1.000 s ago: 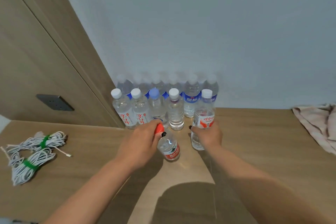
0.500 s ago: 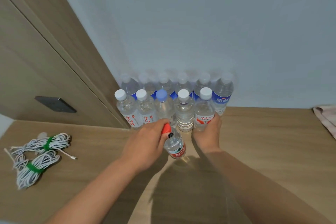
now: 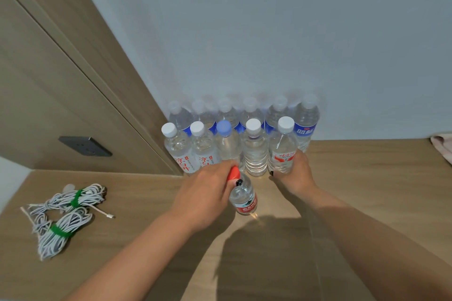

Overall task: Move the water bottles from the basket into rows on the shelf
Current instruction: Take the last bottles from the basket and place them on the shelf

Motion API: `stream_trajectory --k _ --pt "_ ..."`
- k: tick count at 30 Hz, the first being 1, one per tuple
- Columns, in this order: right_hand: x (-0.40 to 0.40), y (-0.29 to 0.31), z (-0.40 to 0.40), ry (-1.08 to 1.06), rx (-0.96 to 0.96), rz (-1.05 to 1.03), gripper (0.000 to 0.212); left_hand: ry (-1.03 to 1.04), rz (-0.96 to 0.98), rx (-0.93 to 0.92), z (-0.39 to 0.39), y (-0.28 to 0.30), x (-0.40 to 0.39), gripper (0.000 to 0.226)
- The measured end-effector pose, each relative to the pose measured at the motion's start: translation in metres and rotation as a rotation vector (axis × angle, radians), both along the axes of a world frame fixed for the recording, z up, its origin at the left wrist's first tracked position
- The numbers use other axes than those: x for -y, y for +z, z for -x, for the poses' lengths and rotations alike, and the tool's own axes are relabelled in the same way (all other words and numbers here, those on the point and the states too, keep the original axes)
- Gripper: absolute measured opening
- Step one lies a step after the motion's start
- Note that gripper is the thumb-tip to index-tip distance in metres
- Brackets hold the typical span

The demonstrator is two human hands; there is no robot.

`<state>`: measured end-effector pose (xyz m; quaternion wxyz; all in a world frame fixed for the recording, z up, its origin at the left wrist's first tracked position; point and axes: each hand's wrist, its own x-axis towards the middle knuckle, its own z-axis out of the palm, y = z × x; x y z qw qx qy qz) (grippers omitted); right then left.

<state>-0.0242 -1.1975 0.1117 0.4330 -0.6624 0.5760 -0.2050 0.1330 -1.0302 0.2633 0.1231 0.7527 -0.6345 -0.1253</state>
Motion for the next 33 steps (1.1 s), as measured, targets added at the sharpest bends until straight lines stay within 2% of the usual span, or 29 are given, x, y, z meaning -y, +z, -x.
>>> stream_trajectory --k 5,8,12,16,21,26,29,31,33 --pt "-0.019 0.022 0.026 0.005 0.183 -0.103 0.06 -0.087 -0.009 -0.01 0.014 0.004 0.013 0.026" --pt "-0.032 0.026 0.044 -0.032 0.231 -0.079 0.039 -0.149 -0.009 0.006 0.026 0.009 0.023 0.026" --pt "-0.057 0.037 0.074 0.086 0.298 -0.154 0.054 -0.227 -0.025 0.016 0.045 0.015 0.043 0.025" --pt "-0.07 0.047 0.091 0.213 0.368 -0.145 0.064 -0.291 -0.029 0.024 0.064 0.019 0.067 0.023" --pt "-0.059 0.051 0.099 0.11 0.425 -0.013 0.077 -0.357 -0.04 0.051 0.087 0.017 0.093 0.02" --pt "-0.041 0.048 0.1 0.041 0.378 0.066 0.072 -0.406 -0.087 0.067 0.104 0.013 0.11 0.026" --pt "-0.029 0.043 0.098 0.001 0.359 0.061 0.066 -0.327 0.018 -0.008 0.103 0.013 0.117 0.029" --pt "-0.021 0.041 0.095 -0.036 0.332 0.077 0.064 -0.221 0.231 -0.052 0.094 0.016 0.122 0.032" --pt "-0.013 0.039 0.092 -0.057 0.326 0.079 0.064 -0.145 0.374 0.053 0.08 0.016 0.129 0.042"
